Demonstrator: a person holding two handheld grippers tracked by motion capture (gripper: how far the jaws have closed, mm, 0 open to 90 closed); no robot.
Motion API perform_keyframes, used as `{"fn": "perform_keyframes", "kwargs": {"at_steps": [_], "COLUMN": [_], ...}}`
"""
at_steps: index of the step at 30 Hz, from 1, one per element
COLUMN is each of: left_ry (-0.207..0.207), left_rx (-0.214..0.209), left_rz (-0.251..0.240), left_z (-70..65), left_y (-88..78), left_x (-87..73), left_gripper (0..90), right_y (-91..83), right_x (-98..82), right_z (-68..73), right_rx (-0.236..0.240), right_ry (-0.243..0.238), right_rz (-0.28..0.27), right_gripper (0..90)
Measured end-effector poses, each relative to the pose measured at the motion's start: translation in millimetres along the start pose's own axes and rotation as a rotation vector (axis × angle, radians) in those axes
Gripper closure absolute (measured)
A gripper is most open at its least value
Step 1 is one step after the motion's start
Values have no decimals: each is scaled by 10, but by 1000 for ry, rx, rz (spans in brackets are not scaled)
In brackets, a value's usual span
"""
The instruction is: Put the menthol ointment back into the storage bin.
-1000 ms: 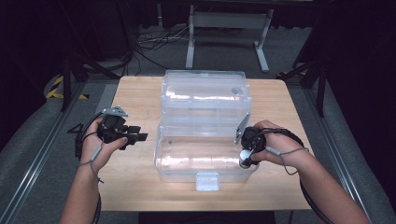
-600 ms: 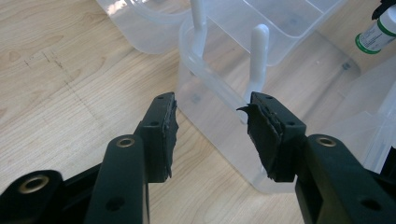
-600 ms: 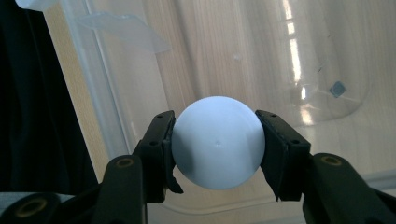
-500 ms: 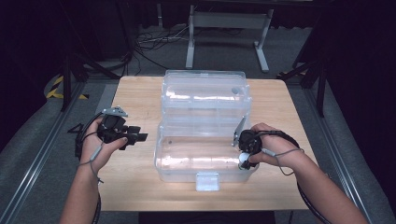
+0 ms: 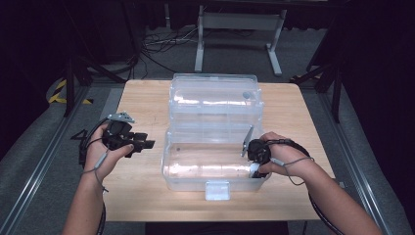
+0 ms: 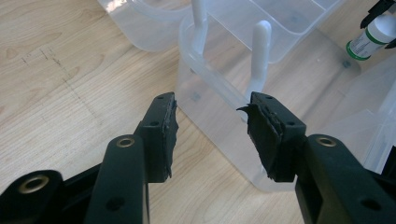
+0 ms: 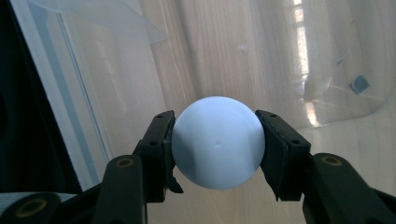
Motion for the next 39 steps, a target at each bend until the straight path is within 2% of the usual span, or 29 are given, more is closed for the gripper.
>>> {"fn": "perform_keyframes", "kwargs": {"at_steps": [6, 12, 22, 25, 33, 39], "left_ry": [2, 3, 4, 5, 10, 10], "left_rx": [-1, -6, -9, -10, -11, -13], "left_rz": [3, 4, 9, 9, 16, 15], "left_z": [0, -3, -10, -10, -10, -11], "left_y": [3, 7, 7, 8, 8, 4], "left_x": [-1, -1, -2, -2, -3, -3], "left_gripper": [529, 528, 527, 528, 525, 525], "right_y": [36, 71, 105, 113, 115, 121], "right_x": [-4, 5, 14, 20, 37, 49], "right_z": [9, -12, -4, -18, -21, -24], "right_rx": [8, 6, 3, -1, 7, -2], "right_ry": [20, 5, 26, 13, 26, 17], "right_rz": [27, 22, 35, 35, 56, 52], "right_gripper": [504, 504, 504, 504, 504, 504]}}
Point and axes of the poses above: each handheld gripper's, and its own axes: y roughly forward along the jaws, x roughly out of its top, z roughly to its left, the point moved 3 cm from there along y, roughly forward along the jaws, and after that the axes turned 1 degree about x, right-handed, at the moved point
